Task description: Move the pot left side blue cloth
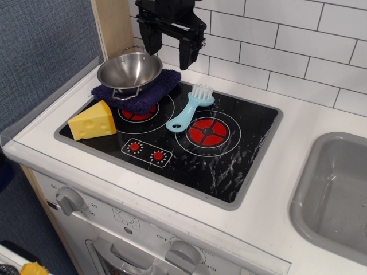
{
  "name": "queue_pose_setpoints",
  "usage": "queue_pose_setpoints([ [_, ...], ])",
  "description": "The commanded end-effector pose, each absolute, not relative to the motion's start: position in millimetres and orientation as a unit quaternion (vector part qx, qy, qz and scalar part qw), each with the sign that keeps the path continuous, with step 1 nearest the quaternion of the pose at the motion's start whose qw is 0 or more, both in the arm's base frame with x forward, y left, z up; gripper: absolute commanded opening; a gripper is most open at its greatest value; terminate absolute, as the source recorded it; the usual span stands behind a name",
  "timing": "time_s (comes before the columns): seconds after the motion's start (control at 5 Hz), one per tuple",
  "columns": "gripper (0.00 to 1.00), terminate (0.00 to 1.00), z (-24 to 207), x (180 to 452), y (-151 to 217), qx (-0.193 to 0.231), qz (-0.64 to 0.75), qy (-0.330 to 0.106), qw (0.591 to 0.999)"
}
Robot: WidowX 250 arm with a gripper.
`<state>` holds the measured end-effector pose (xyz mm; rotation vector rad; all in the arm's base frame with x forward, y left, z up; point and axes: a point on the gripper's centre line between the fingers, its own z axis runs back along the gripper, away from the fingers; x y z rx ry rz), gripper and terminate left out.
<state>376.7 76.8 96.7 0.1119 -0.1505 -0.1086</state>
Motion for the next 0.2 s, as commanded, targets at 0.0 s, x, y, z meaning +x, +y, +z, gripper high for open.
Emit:
queue_pose_setpoints([
  [0.0,1.00,1.00,120.6,370.1,77.9,0.063,-0.057,-0.102,0.991],
])
